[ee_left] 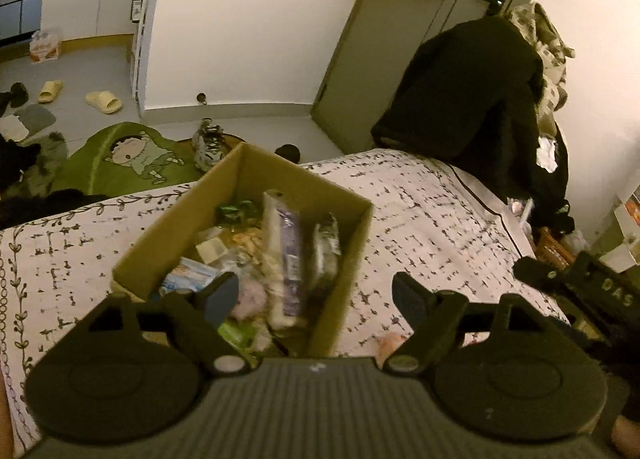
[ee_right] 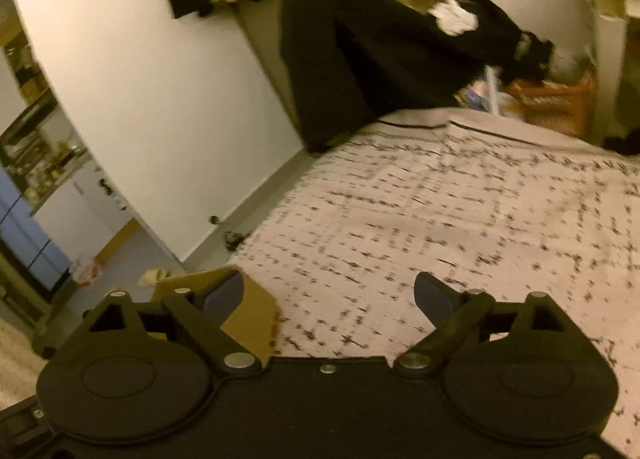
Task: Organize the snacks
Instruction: 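Move both tools toward the red candy bar and pink packet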
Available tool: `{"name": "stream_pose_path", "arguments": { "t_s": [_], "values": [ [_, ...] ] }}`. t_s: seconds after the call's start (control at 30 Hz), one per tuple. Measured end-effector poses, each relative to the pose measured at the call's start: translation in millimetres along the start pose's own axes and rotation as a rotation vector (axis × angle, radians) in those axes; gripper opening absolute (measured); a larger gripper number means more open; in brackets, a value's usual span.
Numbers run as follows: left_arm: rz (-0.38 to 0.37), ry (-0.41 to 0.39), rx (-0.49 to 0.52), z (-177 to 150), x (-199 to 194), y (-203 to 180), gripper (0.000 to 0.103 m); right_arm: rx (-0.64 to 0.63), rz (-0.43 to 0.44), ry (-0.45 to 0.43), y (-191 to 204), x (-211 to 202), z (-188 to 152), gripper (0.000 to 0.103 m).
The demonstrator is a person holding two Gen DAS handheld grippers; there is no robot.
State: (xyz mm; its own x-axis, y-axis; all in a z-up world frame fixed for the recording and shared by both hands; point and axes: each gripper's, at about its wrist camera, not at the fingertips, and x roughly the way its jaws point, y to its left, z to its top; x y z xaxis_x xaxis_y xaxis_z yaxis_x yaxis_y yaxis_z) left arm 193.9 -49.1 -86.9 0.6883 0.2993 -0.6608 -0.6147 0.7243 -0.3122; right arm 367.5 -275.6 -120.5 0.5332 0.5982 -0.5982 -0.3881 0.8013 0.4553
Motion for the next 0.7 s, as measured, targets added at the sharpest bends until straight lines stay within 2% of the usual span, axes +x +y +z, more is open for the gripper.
{"name": "stream_pose_path", "arguments": {
  "t_s": [0.23,0.37,0.5,0.6,0.67,0.7],
  "values": [
    [-0.039,-0.016,0.015,2,-4,-20,0.083,0.110,-0.093,0.025,-19,5,-6,0.097],
    [-0.035,-0.020,0.032,-1,-2,-39,0.083,0.203,-0.124,0.038,-34,6,-9,0.097],
    [-0.093,0.008,0.024,-7,4,-58,0.082,0.282,-0.146,0.041,-47,7,-13,0.096],
    [-0.132,0.044,0.003,-11,11,-68,0.079,0.336,-0.151,0.043,-58,8,-16,0.091],
    [-0.160,0.080,-0.028,-15,18,-70,0.076,0.368,-0.145,0.055,-65,11,-18,0.082],
    [-0.168,0.102,-0.037,-16,22,-71,0.069,0.384,-0.144,0.063,-69,12,-20,0.079]
  ]
}}
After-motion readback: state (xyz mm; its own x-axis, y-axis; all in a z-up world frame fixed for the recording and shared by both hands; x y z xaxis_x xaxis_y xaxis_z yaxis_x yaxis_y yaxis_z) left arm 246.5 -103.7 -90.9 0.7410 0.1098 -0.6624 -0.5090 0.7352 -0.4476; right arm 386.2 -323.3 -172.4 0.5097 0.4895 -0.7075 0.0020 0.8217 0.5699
